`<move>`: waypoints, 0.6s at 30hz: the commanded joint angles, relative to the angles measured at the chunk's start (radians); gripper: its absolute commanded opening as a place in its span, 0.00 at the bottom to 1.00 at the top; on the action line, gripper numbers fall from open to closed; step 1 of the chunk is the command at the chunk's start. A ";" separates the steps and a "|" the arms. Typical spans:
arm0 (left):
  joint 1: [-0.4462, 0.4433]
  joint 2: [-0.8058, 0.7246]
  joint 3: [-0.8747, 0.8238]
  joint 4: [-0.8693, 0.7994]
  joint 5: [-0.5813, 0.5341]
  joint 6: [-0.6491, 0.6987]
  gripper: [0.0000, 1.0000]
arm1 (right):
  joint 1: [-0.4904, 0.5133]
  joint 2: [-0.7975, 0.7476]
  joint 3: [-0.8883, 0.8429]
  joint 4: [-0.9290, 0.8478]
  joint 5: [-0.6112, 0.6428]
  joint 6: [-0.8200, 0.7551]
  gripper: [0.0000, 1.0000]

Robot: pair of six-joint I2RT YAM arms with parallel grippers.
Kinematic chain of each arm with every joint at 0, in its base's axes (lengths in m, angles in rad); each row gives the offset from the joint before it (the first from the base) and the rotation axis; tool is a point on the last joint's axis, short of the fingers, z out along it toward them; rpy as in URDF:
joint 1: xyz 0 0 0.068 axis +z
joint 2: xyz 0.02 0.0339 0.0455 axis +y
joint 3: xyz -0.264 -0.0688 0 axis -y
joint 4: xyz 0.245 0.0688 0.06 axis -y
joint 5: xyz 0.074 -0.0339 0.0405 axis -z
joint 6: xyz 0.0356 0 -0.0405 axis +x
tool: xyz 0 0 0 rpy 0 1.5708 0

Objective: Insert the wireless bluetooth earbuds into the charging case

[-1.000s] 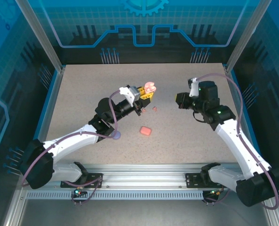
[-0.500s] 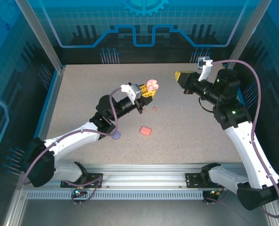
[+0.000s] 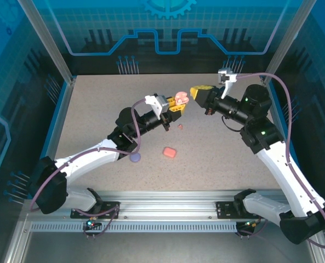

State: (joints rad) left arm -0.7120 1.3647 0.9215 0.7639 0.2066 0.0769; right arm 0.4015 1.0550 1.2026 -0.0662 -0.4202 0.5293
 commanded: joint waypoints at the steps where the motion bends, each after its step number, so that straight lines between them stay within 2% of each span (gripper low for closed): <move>1: -0.010 0.002 0.037 0.016 0.017 -0.020 0.00 | 0.029 -0.007 -0.027 0.074 0.010 0.009 0.10; 18: -0.011 0.001 0.046 0.022 0.018 -0.022 0.00 | 0.043 0.011 -0.075 0.096 0.022 0.022 0.09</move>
State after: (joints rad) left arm -0.7139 1.3666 0.9253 0.7643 0.2066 0.0769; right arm 0.4286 1.0626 1.1378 -0.0132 -0.4011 0.5396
